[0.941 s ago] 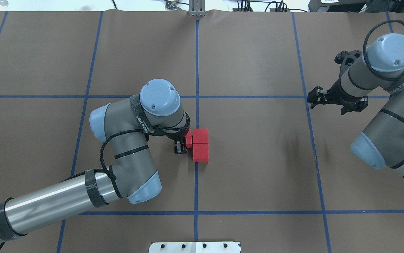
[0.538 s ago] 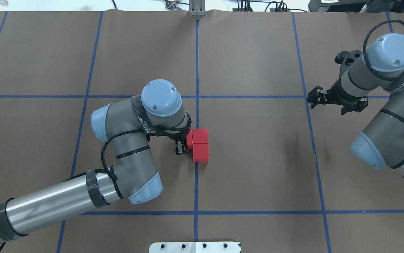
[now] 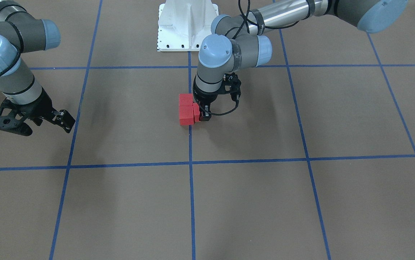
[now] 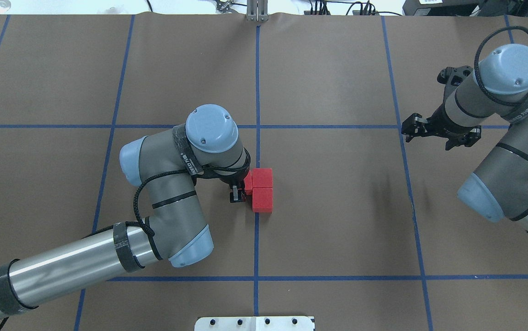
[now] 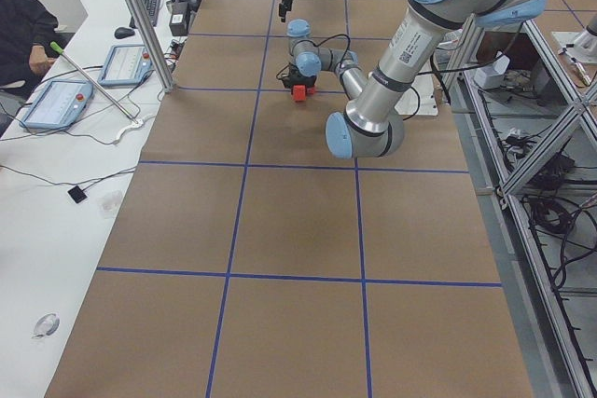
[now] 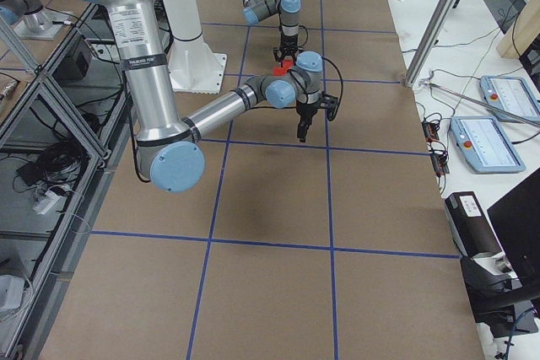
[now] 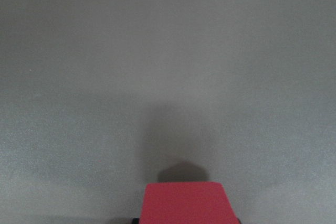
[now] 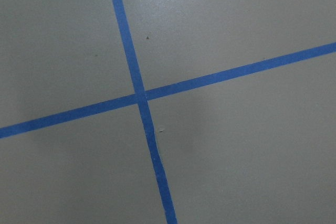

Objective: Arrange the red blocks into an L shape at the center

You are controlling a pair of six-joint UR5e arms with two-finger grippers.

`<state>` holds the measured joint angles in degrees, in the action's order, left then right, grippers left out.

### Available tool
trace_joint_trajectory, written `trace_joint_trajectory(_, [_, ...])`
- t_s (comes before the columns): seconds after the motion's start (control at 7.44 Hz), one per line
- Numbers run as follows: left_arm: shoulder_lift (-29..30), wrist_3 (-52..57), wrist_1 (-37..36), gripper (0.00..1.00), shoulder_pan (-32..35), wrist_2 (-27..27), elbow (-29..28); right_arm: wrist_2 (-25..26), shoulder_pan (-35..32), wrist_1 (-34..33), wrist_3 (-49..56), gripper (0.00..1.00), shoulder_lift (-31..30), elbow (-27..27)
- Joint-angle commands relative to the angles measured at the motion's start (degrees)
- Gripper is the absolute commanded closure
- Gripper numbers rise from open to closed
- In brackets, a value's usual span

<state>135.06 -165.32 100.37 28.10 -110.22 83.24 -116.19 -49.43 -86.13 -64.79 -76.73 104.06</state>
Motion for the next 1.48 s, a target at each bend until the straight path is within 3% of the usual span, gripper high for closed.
trace_joint_trajectory(0.0, [0.0,0.0,0.0,1.0,0.1,0.1,0.0,0.0,-0.1,0.0,-0.1,0.0,-0.1,0.0])
trace_joint_trajectory(1.34, [0.2,0.3,0.0,1.0,-0.3,0.9,-0.1,0.1,0.0,0.1,-0.1,0.0,-0.1,0.2])
